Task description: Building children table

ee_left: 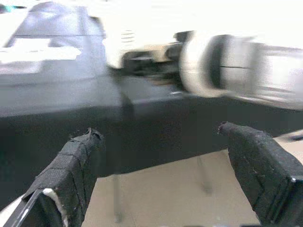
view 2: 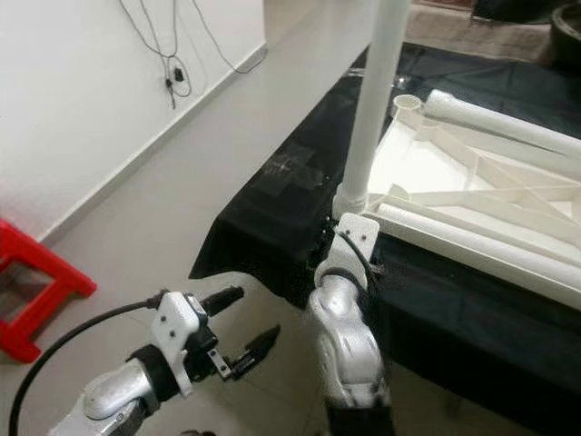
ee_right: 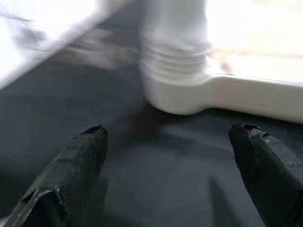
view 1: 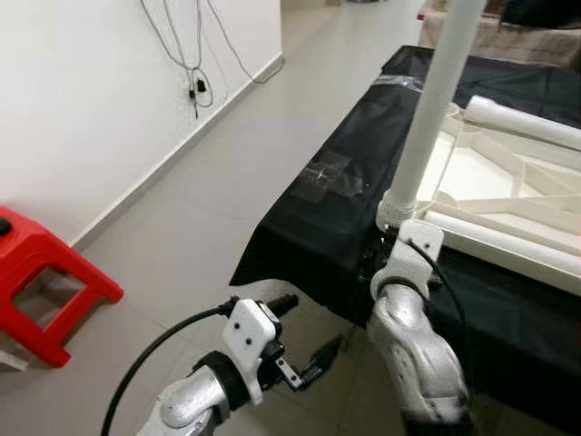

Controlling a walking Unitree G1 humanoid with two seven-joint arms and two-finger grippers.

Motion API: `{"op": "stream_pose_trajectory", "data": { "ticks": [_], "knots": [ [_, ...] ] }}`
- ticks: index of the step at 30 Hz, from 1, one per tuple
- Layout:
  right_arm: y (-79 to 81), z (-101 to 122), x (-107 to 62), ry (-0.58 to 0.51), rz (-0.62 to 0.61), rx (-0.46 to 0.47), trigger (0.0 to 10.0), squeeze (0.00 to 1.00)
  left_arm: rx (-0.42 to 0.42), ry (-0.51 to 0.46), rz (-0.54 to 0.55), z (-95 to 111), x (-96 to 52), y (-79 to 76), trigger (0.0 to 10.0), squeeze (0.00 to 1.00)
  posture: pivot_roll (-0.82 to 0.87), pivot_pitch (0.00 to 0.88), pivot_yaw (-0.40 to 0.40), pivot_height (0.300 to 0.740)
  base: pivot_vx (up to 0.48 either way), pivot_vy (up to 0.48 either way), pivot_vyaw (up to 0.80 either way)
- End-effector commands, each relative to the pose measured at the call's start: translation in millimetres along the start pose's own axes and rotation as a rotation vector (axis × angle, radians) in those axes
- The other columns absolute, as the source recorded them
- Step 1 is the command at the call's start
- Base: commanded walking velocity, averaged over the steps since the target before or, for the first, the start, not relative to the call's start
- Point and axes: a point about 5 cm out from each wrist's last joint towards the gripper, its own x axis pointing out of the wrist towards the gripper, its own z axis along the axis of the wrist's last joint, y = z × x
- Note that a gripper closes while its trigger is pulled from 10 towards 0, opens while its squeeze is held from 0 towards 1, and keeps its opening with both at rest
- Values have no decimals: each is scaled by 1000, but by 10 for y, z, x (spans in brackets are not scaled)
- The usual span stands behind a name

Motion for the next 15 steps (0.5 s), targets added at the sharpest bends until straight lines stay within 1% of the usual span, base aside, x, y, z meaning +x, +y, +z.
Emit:
{"op": "stream_pose_trajectory", "data": {
  "ticks": [1, 2, 3, 4, 5, 6, 7, 10, 12, 15],
  "knots": [
    [99, -13, -136, -56, 168, -14, 10000, 0, 28, 20, 98, -48, -19, 114, 10000, 0, 122, 126, 19, 740, 0, 0, 0],
    [82, -95, -228, -60, 228, -53, 10000, 0, 35, 35, 164, -62, -33, 177, 10000, 0, 123, 112, 20, 740, 0, 0, 0],
    [60, -171, -286, -51, 257, -82, 10000, 0, 27, 35, 208, -65, -50, 215, 10000, 0, 120, 104, 23, 740, 0, 0, 0],
    [60, -171, -286, -51, 257, -82, 10000, 0, 27, 35, 208, -65, -50, 215, 10000, 0, 120, 104, 23, 740, 0, 0, 0],
    [38, -216, -319, -38, 262, -100, 10000, 0, 11, 35, 230, -69, -63, 229, 10000, 0, 120, 102, 25, 740, 0, 0, 0],
    [38, -216, -319, -38, 262, -100, 10000, 0, 11, 35, 230, -69, -63, 229, 10000, 0, 120, 102, 25, 740, 0, 0, 0],
    [17, -251, -329, -16, 268, -92, 10000, 0, -2, 37, 266, -79, -78, 238, 10000, 0, 122, 86, 27, 740, 0, 0, 0],
    [-11, -274, -333, 4, 280, -75, 10000, 0, -12, 39, 298, -95, -83, 243, 10000, 0, 123, 82, 29, 740, 0, 0, 0],
    [-13, -287, -303, 10, 295, -51, 10000, 0, 0, 65, 317, -128, -78, 234, 10000, 0, 120, 73, 29, 740, 0, 0, 0],
    [-16, -310, -278, 6, 309, -49, 10000, 0, 4, 82, 328, -159, -59, 236, 10000, 0, 120, 62, 29, 740, 0, 0, 0]
  ]
}}
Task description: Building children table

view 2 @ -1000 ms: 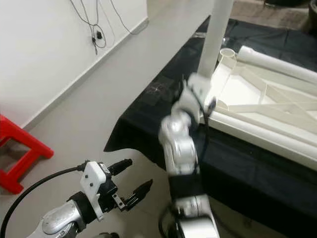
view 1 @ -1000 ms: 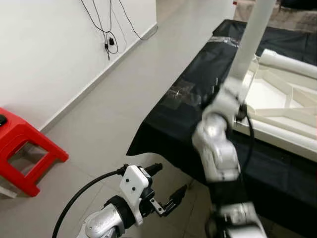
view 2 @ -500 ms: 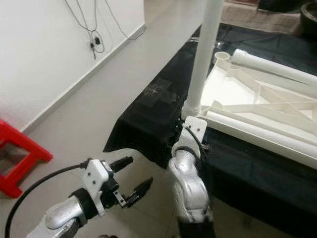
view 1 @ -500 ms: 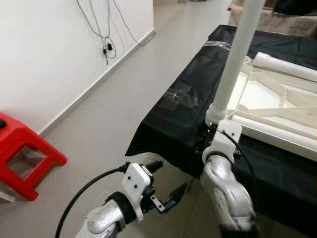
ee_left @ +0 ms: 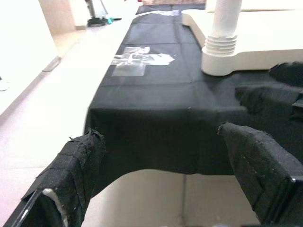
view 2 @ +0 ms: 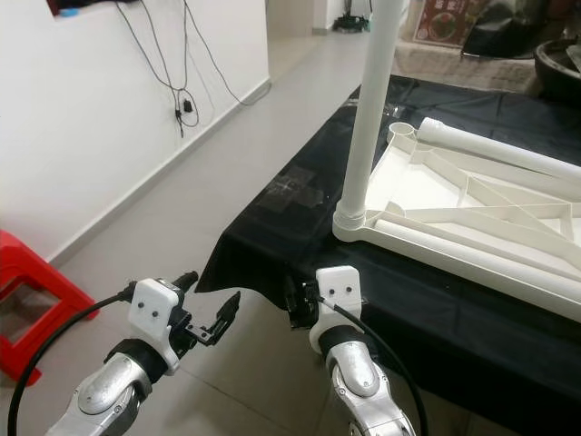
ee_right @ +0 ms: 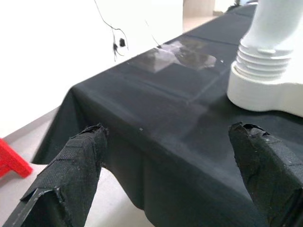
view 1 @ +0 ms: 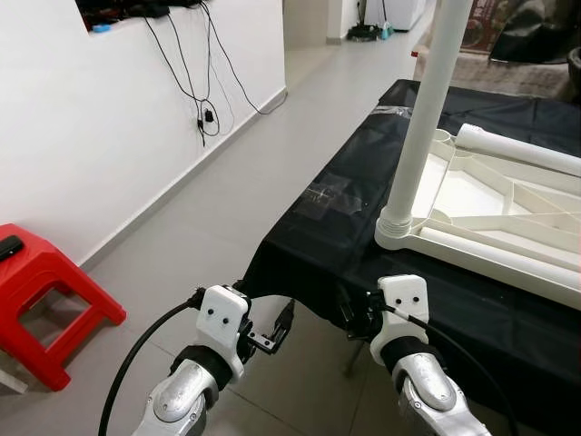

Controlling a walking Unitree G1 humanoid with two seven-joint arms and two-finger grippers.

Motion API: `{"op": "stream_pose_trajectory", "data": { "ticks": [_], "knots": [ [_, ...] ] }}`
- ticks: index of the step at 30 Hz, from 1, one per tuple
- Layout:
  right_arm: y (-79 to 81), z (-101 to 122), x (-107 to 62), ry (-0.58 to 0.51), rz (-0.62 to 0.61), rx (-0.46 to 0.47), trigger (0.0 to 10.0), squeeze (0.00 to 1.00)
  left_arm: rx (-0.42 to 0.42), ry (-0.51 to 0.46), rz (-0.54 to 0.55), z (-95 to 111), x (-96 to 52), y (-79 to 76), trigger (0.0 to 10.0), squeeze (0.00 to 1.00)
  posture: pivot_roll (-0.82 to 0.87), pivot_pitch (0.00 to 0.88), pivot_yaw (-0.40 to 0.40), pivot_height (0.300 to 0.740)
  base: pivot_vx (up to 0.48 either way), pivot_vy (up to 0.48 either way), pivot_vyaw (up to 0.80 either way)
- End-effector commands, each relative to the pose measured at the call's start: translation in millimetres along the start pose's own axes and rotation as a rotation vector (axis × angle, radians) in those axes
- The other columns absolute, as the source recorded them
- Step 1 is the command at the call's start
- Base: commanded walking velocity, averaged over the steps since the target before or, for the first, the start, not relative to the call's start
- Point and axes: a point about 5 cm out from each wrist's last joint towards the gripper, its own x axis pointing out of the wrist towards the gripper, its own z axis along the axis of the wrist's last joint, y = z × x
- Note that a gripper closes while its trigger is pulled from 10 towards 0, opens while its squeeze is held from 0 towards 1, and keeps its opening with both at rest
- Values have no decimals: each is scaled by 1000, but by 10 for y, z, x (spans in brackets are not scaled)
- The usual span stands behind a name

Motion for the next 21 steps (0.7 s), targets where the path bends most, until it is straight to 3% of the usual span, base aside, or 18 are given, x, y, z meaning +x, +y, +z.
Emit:
{"op": "stream_pose_trajectory", "data": {
  "ticks": [1, 4, 12, 21],
  "knots": [
    [-21, -63, 49, 12, 2, 10, 10000, 0, 0, 52, 36, -118, 33, 28, 10000, 0, 112, 36, 15, 740, 0, 0, -800],
    [-26, -116, 114, 28, 6, 1, 10000, 0, 22, 72, 80, -175, 86, 88, 10000, 0, 111, 30, 10, 740, 0, 0, -800],
    [-31, -129, 153, 28, 15, -3, 10000, 0, 35, 102, 68, -217, 139, 75, 10000, 0, 106, 18, 10, 740, 0, 0, -800],
    [-62, -170, 180, 39, 22, -18, 10000, 0, 15, 102, 73, -241, 183, 45, 10000, 0, 75, 15, -7, 740, 0, 0, 0]
  ]
}}
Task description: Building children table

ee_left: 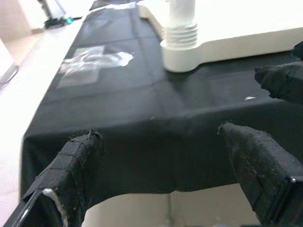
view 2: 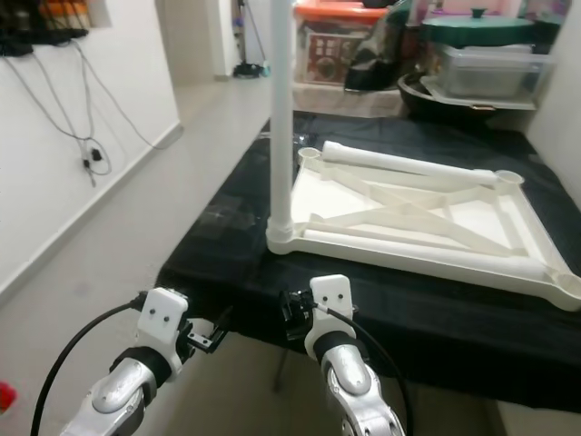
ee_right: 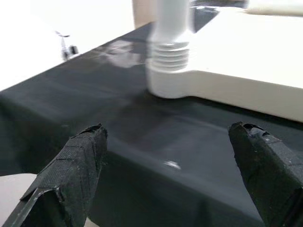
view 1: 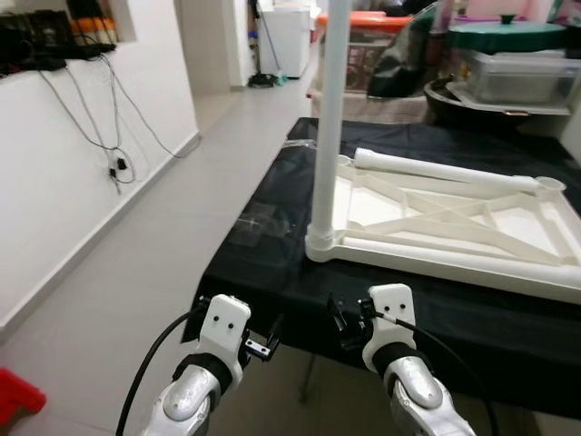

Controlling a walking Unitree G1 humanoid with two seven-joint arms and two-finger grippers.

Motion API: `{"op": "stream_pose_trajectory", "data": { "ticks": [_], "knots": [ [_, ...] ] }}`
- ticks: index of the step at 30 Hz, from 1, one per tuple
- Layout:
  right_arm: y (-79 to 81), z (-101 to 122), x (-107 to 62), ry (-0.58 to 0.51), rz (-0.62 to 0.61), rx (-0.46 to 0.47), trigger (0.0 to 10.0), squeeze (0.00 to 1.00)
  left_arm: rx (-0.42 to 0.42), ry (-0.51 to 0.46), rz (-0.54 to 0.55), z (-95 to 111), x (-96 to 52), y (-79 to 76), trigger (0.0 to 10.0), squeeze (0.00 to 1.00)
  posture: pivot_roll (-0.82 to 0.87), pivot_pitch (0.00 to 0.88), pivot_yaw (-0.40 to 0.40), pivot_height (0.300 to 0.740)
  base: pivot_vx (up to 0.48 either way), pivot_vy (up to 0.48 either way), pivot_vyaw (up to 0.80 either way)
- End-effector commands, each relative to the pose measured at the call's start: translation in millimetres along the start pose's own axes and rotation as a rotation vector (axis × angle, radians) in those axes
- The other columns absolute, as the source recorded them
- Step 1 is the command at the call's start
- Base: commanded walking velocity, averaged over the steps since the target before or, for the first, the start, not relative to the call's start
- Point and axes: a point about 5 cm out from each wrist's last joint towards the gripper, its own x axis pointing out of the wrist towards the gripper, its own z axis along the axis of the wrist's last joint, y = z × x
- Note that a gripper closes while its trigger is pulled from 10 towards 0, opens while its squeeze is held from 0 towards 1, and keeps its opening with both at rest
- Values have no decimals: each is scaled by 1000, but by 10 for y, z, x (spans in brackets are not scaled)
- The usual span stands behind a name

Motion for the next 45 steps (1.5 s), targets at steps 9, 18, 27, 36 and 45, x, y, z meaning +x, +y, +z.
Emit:
{"op": "stream_pose_trajectory", "data": {
  "ticks": [9, 18, 27, 36, 45],
  "knots": [
    [9, 3, 29, -10, 5, -13, 10000, 0, 10, 7, 1, -23, 11, 5, 10000, 0, 42, 13, 17, 740, -227, 0, 0],
    [18, -23, 21, -5, 6, -16, 10000, 0, 11, 17, -5, -52, 3, -6, 10000, 0, 42, 5, 19, 740, -324, 0, 0],
    [18, -11, 23, -17, 12, -34, 10000, 0, 19, 12, -1, -47, 12, -22, 10000, 0, 39, 1, 11, 740, 0, 0, 0],
    [52, 47, 5, -54, 36, -51, 10000, 0, 33, -23, 9, 37, -36, -43, 10000, 0, 38, 12, 16, 740, 0, 0, 0],
    [101, 73, 5, -68, 72, -66, 10000, 0, 35, -25, 30, 43, -43, -48, 10000, 0, 43, 23, 10, 740, 0, 0, -578]
  ]
}}
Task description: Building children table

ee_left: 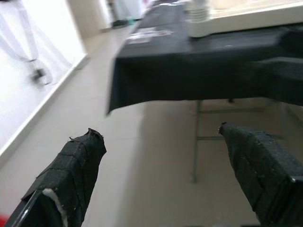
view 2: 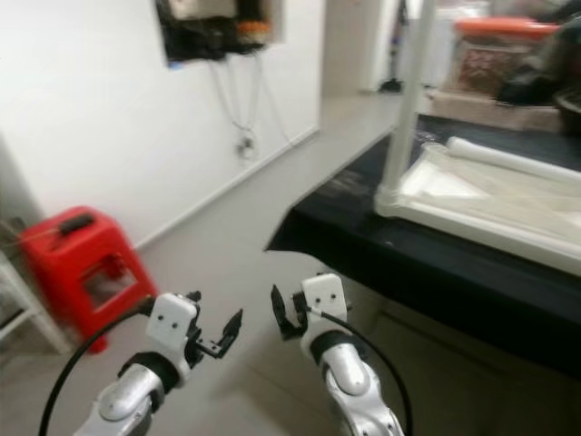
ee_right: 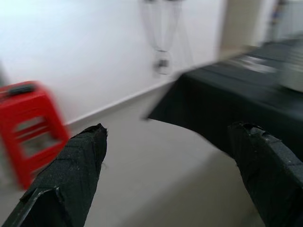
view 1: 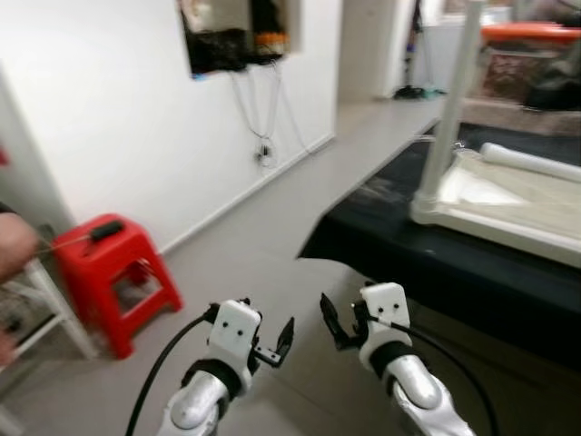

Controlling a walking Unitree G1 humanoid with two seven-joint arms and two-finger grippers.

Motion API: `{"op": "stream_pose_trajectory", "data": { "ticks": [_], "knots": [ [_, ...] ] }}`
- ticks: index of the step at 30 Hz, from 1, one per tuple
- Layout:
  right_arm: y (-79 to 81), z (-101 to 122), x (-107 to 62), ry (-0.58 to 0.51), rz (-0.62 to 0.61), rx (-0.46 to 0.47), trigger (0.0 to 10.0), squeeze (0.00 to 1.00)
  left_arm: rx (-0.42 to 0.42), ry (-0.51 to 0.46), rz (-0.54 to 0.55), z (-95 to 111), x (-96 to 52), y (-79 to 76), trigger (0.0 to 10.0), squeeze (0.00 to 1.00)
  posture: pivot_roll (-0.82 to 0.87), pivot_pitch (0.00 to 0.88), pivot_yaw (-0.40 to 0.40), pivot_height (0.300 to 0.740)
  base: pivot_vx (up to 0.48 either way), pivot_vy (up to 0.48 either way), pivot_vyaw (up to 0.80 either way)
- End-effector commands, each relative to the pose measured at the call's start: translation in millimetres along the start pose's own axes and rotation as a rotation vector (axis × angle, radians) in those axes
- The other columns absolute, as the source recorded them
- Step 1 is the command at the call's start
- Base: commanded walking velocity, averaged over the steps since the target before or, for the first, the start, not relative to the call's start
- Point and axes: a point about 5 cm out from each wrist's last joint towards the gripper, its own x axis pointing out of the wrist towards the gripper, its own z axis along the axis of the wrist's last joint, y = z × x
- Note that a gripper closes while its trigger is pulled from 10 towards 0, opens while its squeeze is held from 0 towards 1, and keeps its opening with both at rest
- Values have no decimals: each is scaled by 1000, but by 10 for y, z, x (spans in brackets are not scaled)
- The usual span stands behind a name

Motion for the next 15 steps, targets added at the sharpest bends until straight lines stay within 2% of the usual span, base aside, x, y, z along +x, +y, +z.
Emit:
{"op": "stream_pose_trajectory", "data": {
  "ticks": [1, 10, 15],
  "knots": [
    [-15, -1, -6, -3, -2, -16, 10000, 0, 15, -1, 2, 11, 19, -8, 10000, 0, 43, 23, 10, 740, 0, 0, -800],
    [-4, 7, -5, -4, 1, -16, 10000, 0, 16, -4, 12, 23, 12, 3, 10000, 0, 48, 27, 9, 740, 0, 0, -800],
    [28, 24, 3, -14, 8, -16, 10000, 0, 34, -16, 54, 47, 0, 55, 10000, 0, 70, 25, 12, 740, 0, 0, -800]
  ]
}}
